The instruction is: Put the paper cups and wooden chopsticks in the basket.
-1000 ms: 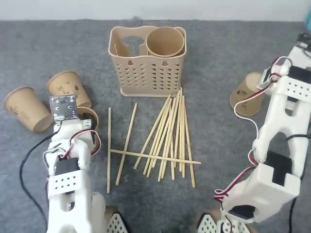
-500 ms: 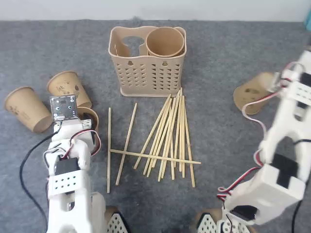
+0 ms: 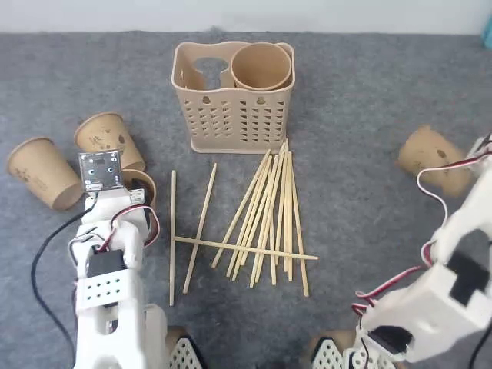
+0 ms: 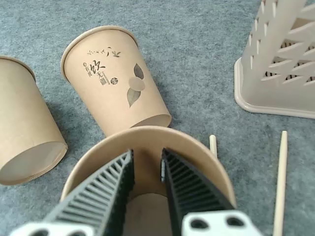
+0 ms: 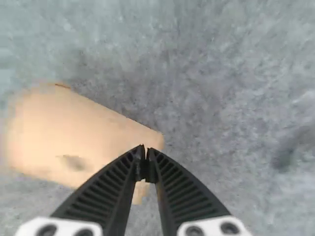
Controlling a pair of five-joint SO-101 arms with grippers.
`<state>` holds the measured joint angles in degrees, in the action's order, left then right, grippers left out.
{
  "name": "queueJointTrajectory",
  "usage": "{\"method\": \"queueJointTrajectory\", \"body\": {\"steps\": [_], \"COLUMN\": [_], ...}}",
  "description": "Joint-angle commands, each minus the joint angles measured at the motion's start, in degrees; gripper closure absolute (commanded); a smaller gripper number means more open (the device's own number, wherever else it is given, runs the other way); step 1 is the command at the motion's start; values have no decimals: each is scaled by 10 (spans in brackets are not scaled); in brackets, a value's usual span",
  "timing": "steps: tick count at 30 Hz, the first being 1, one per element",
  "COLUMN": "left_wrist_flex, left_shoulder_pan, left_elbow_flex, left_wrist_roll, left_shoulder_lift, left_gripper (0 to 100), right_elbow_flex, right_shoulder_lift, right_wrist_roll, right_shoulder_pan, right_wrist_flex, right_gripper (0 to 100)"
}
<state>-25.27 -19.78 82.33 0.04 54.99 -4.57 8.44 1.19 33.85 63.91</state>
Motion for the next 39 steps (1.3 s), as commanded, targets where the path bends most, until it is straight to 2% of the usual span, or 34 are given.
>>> {"method": "queueJointTrajectory", "body": {"steps": [1,5,10,13,17,22,27,31,39], "left_wrist_flex": [-4,-4,-4,-4,-4,-4,-4,-4,-4], "left_shoulder_pan": [0,0,0,0,0,0,0,0,1], "left_elbow_flex": [1,1,1,1,1,1,1,0,0], "left_wrist_roll": [-5,-5,-5,-5,-5,-5,-5,-5,-5], "left_shoulder_lift": [-18,-18,-18,-18,-18,-18,-18,-18,-18], "left_gripper": [907,907,907,907,907,907,908,995,987], "right_elbow_flex": [-5,-4,-3,-5,-4,-8,-8,-4,-7], "right_shoulder_lift": [-101,-152,-156,-139,-88,0,56,75,86], "right_wrist_roll": [2,-49,-54,-64,-101,-106,-101,-66,4], "right_shoulder_pan": [19,8,-60,-104,-156,-183,-168,-142,-61], "right_wrist_flex": [15,42,53,43,-24,-109,-136,-107,-77], "right_gripper": [986,985,921,920,995,991,991,991,991]}}
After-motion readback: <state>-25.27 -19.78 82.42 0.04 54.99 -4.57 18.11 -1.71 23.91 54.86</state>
